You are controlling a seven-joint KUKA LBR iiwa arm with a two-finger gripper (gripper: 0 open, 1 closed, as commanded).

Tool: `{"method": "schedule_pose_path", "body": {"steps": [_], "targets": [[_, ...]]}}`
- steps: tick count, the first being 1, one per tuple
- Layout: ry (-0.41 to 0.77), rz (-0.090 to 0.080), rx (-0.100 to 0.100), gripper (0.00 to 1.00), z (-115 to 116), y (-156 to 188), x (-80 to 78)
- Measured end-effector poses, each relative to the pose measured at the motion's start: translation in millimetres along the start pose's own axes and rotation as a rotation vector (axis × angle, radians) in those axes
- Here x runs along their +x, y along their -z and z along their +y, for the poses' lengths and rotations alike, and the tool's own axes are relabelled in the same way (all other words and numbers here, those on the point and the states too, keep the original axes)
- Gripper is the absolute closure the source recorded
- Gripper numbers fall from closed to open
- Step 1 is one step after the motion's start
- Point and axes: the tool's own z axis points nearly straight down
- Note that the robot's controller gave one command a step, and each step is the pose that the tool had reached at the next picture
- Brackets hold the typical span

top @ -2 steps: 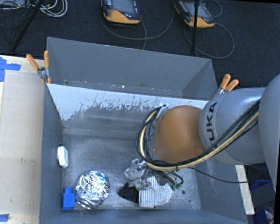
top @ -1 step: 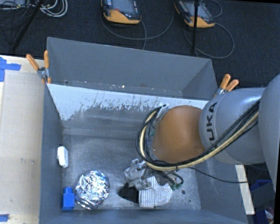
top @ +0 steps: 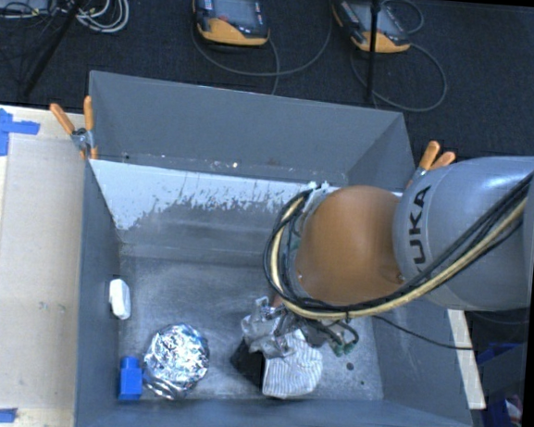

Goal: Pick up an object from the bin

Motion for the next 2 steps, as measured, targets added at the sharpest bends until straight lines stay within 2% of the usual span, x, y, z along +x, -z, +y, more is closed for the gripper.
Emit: {"method": "schedule_pose_path", "body": {"steps": [1, 2], "targets": [[0.008, -0.009, 0.000, 1.00, 10.5, 63.8, -0.3], [0.028, -0.004, 0.000, 1.00, -3.2, 121.9, 3.6]]}}
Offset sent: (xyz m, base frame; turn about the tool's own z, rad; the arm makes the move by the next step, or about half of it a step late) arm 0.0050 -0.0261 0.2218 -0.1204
